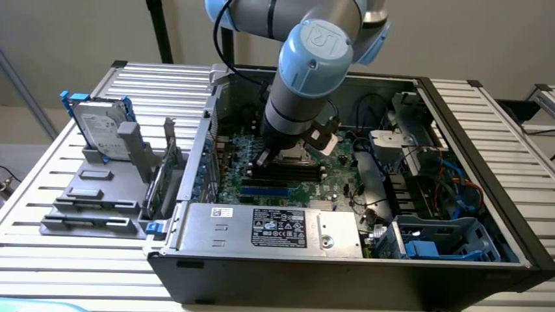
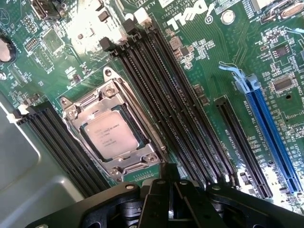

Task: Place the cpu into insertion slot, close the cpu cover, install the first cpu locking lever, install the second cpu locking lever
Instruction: 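Install the second cpu locking lever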

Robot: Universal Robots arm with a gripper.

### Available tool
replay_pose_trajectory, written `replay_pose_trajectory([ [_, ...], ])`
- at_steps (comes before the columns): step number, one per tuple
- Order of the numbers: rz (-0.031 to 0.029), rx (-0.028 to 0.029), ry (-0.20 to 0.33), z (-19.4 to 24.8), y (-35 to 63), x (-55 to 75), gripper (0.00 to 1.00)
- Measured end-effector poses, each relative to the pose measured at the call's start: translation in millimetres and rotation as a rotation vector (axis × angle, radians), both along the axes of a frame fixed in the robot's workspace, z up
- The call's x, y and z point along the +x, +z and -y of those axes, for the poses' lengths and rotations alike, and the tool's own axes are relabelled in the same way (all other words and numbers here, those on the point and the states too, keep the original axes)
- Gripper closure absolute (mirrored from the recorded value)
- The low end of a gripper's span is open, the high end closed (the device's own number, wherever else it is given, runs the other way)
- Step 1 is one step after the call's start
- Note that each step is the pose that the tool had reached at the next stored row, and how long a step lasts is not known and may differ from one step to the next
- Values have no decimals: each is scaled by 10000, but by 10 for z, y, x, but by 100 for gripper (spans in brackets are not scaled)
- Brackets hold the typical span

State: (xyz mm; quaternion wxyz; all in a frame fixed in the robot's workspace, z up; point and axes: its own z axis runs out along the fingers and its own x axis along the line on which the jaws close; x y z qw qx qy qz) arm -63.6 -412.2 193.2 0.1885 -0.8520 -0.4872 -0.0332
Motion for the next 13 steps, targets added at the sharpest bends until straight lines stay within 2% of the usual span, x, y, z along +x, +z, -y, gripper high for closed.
replay_pose_trajectory([
  [3,1,0,-1,-6,-16,-2,89],
  [6,0,-27,-1,-7,-29,-5,89],
  [10,-1,-97,-1,-9,-28,-5,89],
  [13,-7,-146,-1,-10,7,-5,89],
])
